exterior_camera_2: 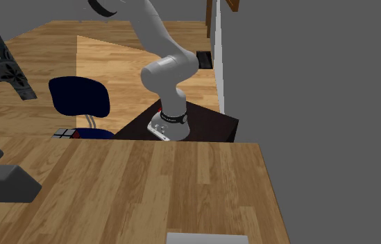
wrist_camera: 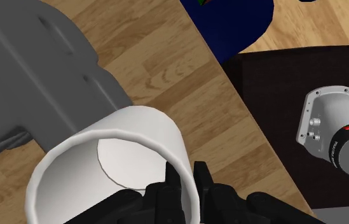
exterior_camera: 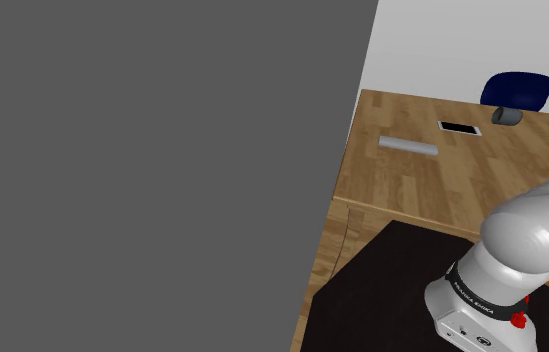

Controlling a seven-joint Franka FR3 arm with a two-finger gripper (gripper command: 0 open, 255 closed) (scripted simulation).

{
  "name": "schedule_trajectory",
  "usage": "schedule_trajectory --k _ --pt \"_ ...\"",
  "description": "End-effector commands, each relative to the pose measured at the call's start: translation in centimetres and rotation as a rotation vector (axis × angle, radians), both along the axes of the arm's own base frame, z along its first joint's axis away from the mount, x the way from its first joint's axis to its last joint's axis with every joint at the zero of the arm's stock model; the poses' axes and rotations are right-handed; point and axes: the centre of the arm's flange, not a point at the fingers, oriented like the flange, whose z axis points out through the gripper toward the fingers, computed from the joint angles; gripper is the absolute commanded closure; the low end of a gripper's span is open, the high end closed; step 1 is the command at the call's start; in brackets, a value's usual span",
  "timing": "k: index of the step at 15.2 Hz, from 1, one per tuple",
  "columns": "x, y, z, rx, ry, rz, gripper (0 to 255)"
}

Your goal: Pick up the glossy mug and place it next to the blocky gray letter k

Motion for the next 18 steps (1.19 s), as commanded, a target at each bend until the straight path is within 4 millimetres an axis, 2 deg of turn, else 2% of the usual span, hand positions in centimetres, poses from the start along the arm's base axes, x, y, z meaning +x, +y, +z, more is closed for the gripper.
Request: schedule_trajectory --k 1,3,18 --pt "-2.5 -0.7 -0.2 0.000 0.001 0.002 255" --pt "-5.7 -1.5 -0.2 0.000 0.001 0.002 255" --pt "-5.7 -1.5 -8.1 0.000 0.001 0.002 255"
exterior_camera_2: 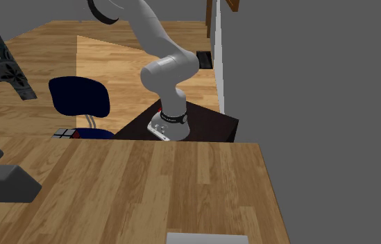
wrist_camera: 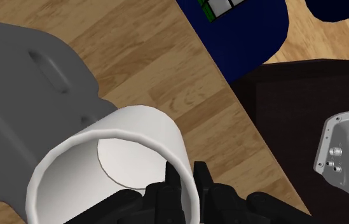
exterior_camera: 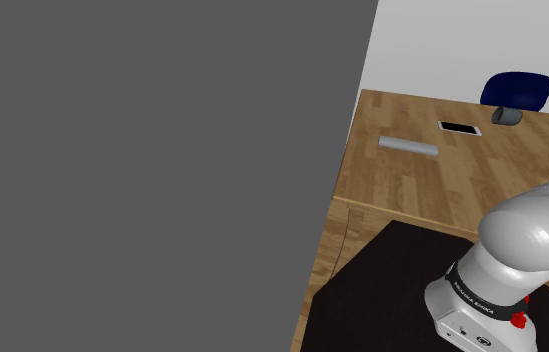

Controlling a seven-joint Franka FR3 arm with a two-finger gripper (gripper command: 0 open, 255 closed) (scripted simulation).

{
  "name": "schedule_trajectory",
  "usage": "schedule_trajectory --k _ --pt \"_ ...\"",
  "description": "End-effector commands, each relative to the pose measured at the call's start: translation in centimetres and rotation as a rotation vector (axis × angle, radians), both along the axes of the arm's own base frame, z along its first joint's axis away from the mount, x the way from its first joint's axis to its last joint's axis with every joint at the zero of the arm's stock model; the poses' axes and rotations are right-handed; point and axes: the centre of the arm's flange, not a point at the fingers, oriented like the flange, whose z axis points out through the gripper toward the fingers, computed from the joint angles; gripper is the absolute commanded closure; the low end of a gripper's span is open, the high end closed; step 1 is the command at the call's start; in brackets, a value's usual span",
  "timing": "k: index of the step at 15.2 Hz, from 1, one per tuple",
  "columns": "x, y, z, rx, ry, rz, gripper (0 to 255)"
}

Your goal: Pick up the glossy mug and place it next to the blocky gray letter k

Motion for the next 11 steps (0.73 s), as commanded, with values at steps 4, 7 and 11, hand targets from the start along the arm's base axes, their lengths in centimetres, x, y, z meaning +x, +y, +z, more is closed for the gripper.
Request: schedule_trajectory --k 4,7,11 --pt "0.0 0.0 -2.7 -0.001 0.000 0.000 255" --pt "0.0 0.0 -4.3 -0.001 0.000 0.000 255" --pt "0.0 0.0 -6.4 -0.001 0.000 0.000 255"
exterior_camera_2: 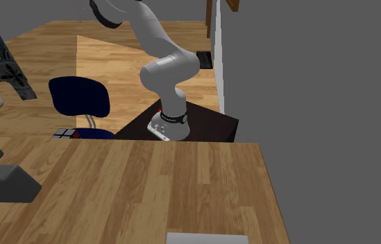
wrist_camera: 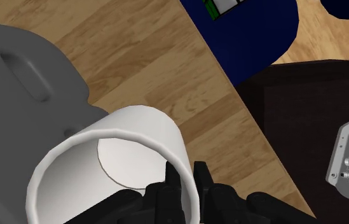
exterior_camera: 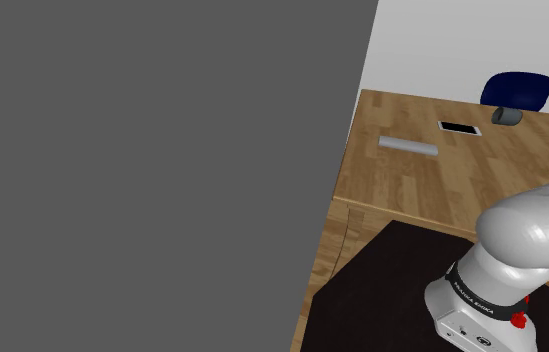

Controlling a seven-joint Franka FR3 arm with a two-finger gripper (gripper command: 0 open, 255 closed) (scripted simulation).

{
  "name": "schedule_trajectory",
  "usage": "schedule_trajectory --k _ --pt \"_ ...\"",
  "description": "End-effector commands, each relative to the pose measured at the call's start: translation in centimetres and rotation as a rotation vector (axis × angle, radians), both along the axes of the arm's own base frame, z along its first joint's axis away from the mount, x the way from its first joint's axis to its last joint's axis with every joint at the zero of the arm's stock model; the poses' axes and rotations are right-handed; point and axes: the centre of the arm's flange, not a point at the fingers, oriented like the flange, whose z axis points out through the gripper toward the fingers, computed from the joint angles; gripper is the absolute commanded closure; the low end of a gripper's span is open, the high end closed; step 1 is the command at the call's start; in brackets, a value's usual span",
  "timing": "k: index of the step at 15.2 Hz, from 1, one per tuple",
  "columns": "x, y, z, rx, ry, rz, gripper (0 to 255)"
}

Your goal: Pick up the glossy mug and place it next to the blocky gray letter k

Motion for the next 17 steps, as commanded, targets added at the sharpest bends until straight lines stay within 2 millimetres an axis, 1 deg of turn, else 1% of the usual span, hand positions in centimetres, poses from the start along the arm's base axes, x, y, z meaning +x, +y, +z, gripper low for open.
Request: schedule_trajectory --k 1,17 --pt "0.1 0.0 -1.1 0.000 0.000 0.000 255" --pt "0.1 0.0 -9.6 0.000 0.000 0.000 255"
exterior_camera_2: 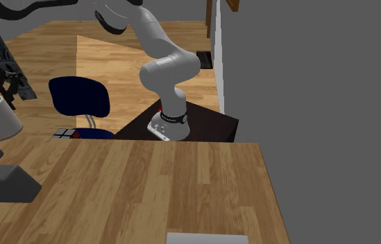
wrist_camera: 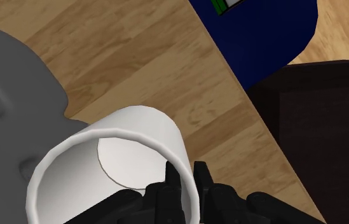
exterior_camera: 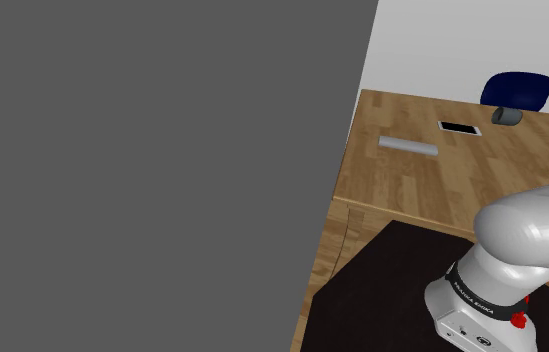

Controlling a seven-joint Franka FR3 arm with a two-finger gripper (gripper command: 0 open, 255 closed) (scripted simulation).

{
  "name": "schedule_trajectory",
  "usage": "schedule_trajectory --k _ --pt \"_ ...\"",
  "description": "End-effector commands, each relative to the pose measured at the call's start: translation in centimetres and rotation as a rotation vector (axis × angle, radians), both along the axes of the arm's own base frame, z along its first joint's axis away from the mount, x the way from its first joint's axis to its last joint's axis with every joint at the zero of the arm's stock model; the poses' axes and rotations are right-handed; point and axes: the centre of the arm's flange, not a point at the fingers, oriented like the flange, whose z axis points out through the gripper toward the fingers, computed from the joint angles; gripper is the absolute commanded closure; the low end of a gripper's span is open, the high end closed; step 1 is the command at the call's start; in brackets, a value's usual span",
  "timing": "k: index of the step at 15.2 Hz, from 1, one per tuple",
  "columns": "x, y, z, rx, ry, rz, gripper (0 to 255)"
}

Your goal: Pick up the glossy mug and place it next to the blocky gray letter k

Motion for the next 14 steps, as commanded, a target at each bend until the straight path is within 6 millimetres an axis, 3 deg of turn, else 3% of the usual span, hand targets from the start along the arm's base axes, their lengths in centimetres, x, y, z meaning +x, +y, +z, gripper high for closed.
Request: schedule_trajectory --k 1,14 --pt "0.0 0.0 -1.1 -0.001 0.000 0.000 255" --pt "0.0 0.0 -8.0 -0.001 0.000 0.000 255"
